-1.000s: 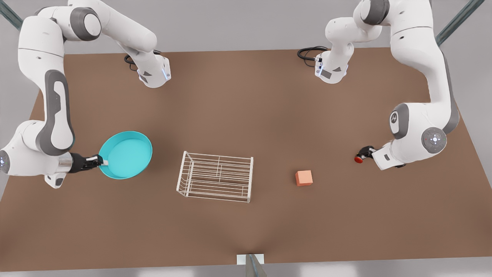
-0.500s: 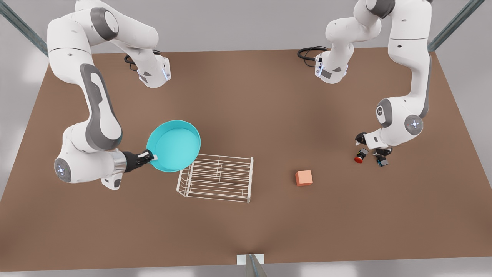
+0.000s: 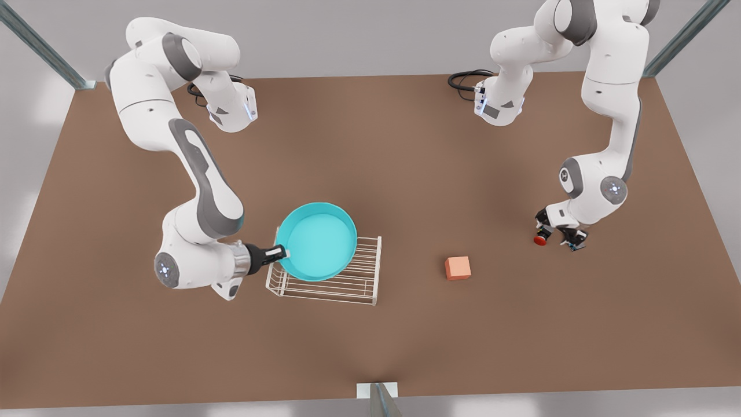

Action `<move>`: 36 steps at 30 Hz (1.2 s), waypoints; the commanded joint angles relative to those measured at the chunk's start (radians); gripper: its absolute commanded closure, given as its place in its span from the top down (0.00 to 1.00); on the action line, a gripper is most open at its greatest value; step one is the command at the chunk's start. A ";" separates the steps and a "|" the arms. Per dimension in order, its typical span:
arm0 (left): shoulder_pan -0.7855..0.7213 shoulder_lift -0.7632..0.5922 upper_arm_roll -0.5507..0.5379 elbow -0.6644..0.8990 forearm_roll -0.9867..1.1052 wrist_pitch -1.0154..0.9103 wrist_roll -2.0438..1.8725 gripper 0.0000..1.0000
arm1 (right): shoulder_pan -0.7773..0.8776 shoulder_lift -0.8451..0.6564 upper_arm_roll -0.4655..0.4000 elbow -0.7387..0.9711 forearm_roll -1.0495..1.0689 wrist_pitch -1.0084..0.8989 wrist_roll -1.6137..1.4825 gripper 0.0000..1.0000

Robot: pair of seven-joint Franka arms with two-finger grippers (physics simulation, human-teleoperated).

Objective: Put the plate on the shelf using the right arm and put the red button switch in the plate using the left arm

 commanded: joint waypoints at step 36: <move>0.034 0.062 0.000 -0.027 -0.015 0.085 0.194 0.52 | -0.309 -0.500 -0.041 -0.568 -0.576 0.152 -0.072 1.00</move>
